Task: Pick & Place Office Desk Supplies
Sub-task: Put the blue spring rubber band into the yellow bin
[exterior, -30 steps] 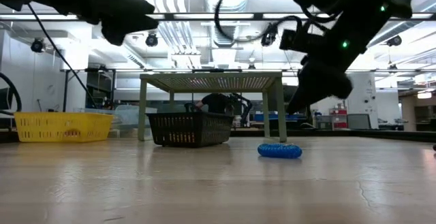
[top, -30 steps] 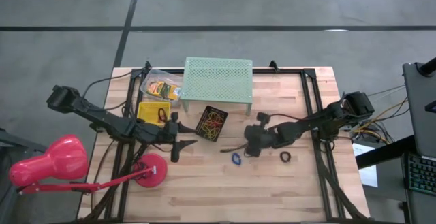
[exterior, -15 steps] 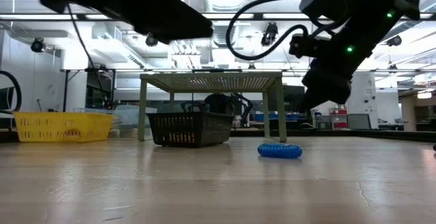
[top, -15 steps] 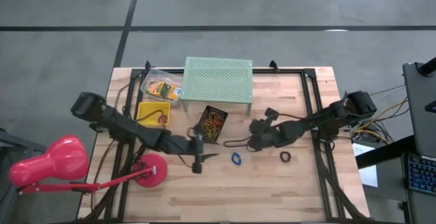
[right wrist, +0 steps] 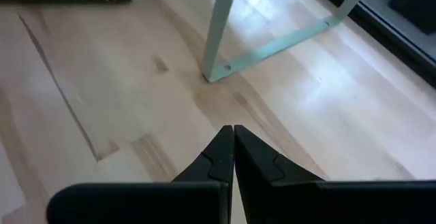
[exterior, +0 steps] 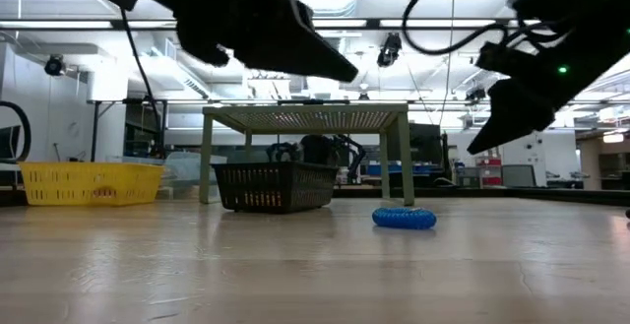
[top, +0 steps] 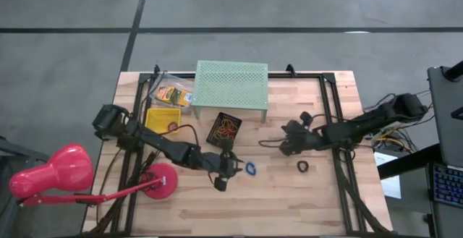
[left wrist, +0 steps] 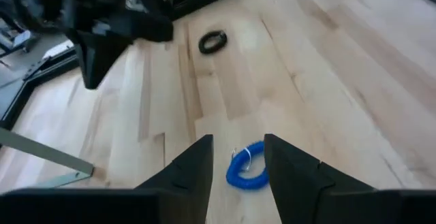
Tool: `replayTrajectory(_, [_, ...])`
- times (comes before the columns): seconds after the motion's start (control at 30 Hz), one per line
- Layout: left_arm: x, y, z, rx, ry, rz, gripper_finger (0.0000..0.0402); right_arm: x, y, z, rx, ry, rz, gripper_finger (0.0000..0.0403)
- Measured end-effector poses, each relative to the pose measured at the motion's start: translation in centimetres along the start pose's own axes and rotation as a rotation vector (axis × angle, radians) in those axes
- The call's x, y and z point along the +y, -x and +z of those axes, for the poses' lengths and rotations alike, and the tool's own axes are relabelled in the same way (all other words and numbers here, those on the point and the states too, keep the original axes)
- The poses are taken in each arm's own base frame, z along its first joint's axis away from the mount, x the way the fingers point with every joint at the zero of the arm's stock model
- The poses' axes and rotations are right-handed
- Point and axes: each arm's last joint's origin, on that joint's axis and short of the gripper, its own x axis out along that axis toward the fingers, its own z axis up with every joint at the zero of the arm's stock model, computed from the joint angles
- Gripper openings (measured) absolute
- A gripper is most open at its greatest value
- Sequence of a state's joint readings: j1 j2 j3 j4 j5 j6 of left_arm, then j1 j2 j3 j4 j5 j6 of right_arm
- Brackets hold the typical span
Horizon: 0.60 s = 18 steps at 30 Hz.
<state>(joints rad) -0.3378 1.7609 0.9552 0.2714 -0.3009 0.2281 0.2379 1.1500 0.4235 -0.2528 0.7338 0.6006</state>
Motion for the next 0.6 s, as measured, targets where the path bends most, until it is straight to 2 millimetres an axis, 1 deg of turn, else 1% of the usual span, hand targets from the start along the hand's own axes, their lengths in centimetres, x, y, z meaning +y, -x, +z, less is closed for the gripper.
replayTrajectory(0.07, [-0.1, -0.4, 0.3, -0.006, -0.005, -0.002, 0.0129, -0.6, 0.2, -0.6, -0.030, -0.031, 0.020, 0.0008])
replayTrajectory(0.13, [0.1, -0.5, 0.6, -0.019, 0.027, 0.004, 0.0127, -1.2, 0.3, -1.2, -0.052, -0.059, 0.033, 0.0008])
replayTrajectory(0.2, [0.7, -0.6, 1.1, -0.047, 0.115, 0.017, 0.0127, -1.8, 0.5, -1.8, -0.069, -0.091, 0.044, 0.0008])
replayTrajectory(0.33, [1.9, -0.7, 1.4, -0.078, 0.321, 0.040, 0.0127, -2.8, 0.7, -2.9, -0.083, -0.120, 0.050, 0.0008])
replayTrajectory(0.5, [2.1, -1.1, 0.9, -0.062, 0.361, 0.036, 0.0127, -3.3, 0.9, -3.4, -0.102, -0.141, 0.063, 0.0008])
replayTrajectory(0.6, [2.2, -1.4, 1.0, -0.082, 0.460, 0.038, 0.0127, -3.5, 0.8, -3.8, -0.101, -0.137, 0.063, 0.0008])
